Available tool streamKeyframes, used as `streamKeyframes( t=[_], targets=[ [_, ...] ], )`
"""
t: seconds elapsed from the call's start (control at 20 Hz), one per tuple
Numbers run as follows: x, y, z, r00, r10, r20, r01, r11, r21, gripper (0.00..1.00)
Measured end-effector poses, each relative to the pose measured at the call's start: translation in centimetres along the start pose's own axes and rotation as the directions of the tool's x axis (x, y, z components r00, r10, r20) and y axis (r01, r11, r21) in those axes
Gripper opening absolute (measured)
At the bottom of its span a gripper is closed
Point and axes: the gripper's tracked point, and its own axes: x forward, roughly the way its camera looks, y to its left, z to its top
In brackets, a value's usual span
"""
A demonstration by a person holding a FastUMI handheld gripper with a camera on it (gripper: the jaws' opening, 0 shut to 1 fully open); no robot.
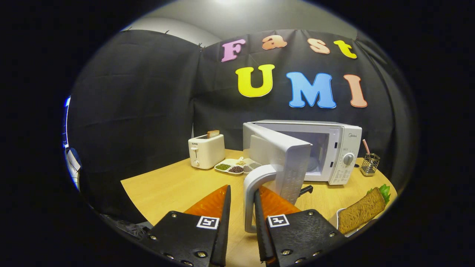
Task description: Open the microwave, put the food inside, and close the microwave door.
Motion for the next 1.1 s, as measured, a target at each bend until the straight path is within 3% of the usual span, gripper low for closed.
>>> streamKeyframes(
  t=[0.4,1.1],
  targets=[
    [-0.1,3.9,-0.1,0.998,-0.039,0.040,0.040,0.999,-0.031,0.33],
    [1.0,8.8,-0.2,0.983,-0.160,0.087,0.158,0.987,0.020,0.33]
  ],
)
